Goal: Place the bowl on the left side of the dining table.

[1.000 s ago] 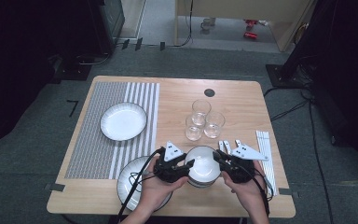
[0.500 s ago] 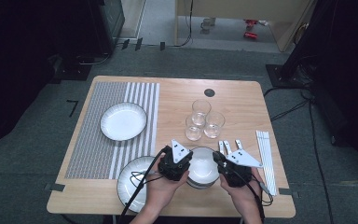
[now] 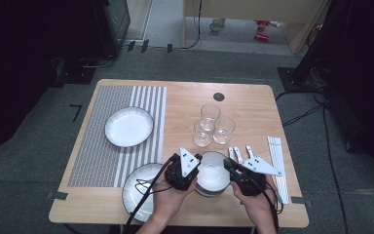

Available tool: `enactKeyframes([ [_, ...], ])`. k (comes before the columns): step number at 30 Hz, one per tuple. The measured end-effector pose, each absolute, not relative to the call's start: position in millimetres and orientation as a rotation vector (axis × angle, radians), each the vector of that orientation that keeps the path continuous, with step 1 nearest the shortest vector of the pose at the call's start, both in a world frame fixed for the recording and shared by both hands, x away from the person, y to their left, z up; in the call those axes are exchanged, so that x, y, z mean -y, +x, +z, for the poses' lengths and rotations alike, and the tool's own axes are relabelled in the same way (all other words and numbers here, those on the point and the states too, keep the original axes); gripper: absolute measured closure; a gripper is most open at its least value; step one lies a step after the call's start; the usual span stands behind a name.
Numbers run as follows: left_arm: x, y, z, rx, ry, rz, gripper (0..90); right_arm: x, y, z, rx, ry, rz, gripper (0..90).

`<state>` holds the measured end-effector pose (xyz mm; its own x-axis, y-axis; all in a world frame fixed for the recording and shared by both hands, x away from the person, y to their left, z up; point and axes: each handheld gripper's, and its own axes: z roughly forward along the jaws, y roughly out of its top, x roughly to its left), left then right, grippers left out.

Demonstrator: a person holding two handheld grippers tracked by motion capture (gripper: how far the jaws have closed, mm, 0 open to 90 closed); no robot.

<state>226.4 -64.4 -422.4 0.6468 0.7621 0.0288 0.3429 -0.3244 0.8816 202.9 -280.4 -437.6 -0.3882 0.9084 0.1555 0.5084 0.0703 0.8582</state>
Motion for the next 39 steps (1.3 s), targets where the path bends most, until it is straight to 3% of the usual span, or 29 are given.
enactKeyframes([
  [2,60.2,225.3,-416.6,-0.863,1.862,0.531,90.0,279.4,203.9,-438.2,-1.945,1.438,1.245,76.8],
  [3,58.5,224.4,-413.1,-0.861,1.844,0.527,90.0,278.2,204.4,-439.2,-1.948,1.452,1.228,80.2],
  [7,61.0,225.7,-407.5,-0.86,1.88,0.553,90.0,276.7,206.8,-443.1,-1.945,1.488,1.222,84.1],
  [9,60.3,228.7,-410.3,-0.88,1.913,0.503,90.0,277.2,206.4,-443.4,-1.947,1.486,1.231,84.3],
  [13,65.8,231.5,-419.6,-0.899,1.992,0.439,75.2,276.2,204.4,-443.3,-1.938,1.44,1.235,84.5],
  [15,68.3,233.0,-423.3,-0.91,2.02,0.443,73.8,274.5,202.9,-442.6,-1.929,1.389,1.228,84.4],
  [21,73.0,236.6,-432.6,-0.919,2.056,0.495,83.1,273.2,198.6,-440.0,-1.921,1.285,1.214,85.1],
  [39,69.7,217.6,-431.7,-0.811,1.905,0.693,84.0,278.1,199.2,-437.7,-1.94,1.38,1.272,80.9],
])
